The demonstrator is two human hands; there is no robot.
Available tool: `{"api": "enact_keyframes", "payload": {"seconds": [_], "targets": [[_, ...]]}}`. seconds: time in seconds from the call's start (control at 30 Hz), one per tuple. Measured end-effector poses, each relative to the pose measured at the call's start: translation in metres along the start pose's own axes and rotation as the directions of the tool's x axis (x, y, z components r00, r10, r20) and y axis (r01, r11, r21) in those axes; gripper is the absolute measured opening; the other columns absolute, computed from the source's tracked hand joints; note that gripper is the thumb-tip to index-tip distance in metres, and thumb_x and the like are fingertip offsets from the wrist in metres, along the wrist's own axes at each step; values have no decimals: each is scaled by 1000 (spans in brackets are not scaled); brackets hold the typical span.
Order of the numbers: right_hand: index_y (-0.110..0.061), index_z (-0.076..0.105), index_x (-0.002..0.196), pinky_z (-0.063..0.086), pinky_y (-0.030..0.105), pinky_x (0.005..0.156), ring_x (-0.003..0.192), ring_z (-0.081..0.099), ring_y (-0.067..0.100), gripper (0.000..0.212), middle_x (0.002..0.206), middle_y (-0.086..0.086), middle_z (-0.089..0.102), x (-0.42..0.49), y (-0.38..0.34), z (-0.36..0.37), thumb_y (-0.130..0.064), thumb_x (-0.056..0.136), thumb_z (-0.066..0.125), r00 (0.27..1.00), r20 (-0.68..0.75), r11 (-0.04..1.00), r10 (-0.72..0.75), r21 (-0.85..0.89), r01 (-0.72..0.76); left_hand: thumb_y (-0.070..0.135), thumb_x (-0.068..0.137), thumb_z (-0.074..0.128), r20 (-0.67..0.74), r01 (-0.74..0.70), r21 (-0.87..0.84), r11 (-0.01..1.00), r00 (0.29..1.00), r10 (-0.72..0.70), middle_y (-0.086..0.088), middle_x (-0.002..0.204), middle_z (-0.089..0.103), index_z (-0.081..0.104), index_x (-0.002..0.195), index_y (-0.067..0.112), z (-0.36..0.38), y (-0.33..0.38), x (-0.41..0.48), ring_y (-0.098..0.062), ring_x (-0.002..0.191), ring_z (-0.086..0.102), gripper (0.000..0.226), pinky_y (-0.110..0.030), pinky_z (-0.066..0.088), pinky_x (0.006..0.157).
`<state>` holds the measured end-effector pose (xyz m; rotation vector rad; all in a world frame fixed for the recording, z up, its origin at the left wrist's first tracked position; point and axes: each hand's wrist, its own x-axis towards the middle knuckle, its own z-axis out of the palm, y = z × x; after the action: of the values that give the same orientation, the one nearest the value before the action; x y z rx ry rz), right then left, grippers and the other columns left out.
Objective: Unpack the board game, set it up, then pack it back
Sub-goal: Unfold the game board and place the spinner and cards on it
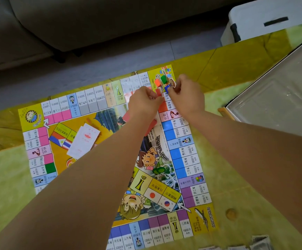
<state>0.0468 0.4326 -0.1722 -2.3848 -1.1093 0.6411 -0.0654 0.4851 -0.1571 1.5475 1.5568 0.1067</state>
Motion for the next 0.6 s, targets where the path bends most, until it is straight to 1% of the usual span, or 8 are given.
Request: {"api": "enact_keyframes", "payload": {"seconds": [0.1, 0.23, 0.27, 0.33, 0.4, 0.47, 0.53, 0.6], "targets": [[-19, 47, 82, 40, 31, 60, 76, 56, 19, 22, 84, 1, 62, 1, 4, 3, -33, 92, 62, 1000, -1, 1000, 8, -9, -8, 28, 85, 71, -13, -4, 14, 1000, 1000, 4, 8, 80, 65, 63, 85, 18, 2, 0, 6, -2, 69, 55, 13, -18, 41, 58], [-20, 50, 80, 37, 29, 57, 73, 55, 16, 26, 81, -3, 61, 1, 7, 7, -39, 88, 65, 1000, 4, 1000, -1, 19, 1, 27, 89, 67, -12, -21, 12, 1000, 1000, 21, 8, 82, 64, 61, 85, 20, 3, -1, 6, -2, 69, 53, 10, -17, 34, 54], [-21, 51, 79, 37, 28, 56, 73, 56, 15, 26, 81, -3, 61, 1, 7, 7, -39, 87, 66, 1000, 6, 1000, 5, 28, -5, 28, 89, 67, -7, -23, 13, 1000, 1000, 23, 7, 83, 65, 60, 85, 21, 3, -1, 5, -4, 72, 55, 10, -17, 35, 55], [-21, 52, 80, 42, 29, 58, 74, 58, 15, 24, 81, -4, 63, 0, 8, 7, -38, 85, 69, 1000, 18, 999, 13, 51, -14, 25, 89, 67, 2, -25, 20, 999, 1000, 25, 6, 86, 67, 61, 85, 22, 2, -1, 3, -7, 78, 61, 7, -18, 43, 60], [-21, 54, 82, 49, 34, 63, 75, 60, 16, 22, 81, -4, 64, -4, 9, 4, -35, 84, 70, 999, 33, 998, 4, 67, -6, 20, 88, 66, 3, -29, 29, 999, 1000, 29, 4, 89, 69, 62, 86, 23, 1, -3, 0, -11, 84, 65, 5, -25, 51, 69], [-21, 55, 82, 52, 38, 67, 77, 61, 17, 18, 81, -4, 64, -10, 10, 0, -31, 85, 69, 998, 55, 998, -10, 66, 6, 18, 89, 63, 0, -36, 48, 998, 999, 36, 5, 88, 67, 62, 85, 23, -3, -4, -6, -11, 79, 63, 6, -26, 50, 68], [-22, 56, 82, 53, 39, 69, 76, 61, 17, 12, 80, -3, 64, -19, 11, -6, -24, 85, 68, 996, 86, 997, -1, 75, -5, 20, 91, 60, -4, -33, 76, 997, 999, 33, 7, 86, 66, 62, 87, 22, -6, -6, -13, -6, 66, 58, 5, -21, 44, 58], [-22, 57, 83, 53, 40, 70, 74, 61, 17, 10, 78, -3, 64, -31, 12, -12, -17, 84, 66, 991, 133, 994, -6, 108, -8, 21, 93, 57, 4, -23, 78, 997, 1000, 22, 8, 82, 65, 64, 93, 19, -9, -6, -25, -6, 60, 60, 8, -21, 47, 55]]}}
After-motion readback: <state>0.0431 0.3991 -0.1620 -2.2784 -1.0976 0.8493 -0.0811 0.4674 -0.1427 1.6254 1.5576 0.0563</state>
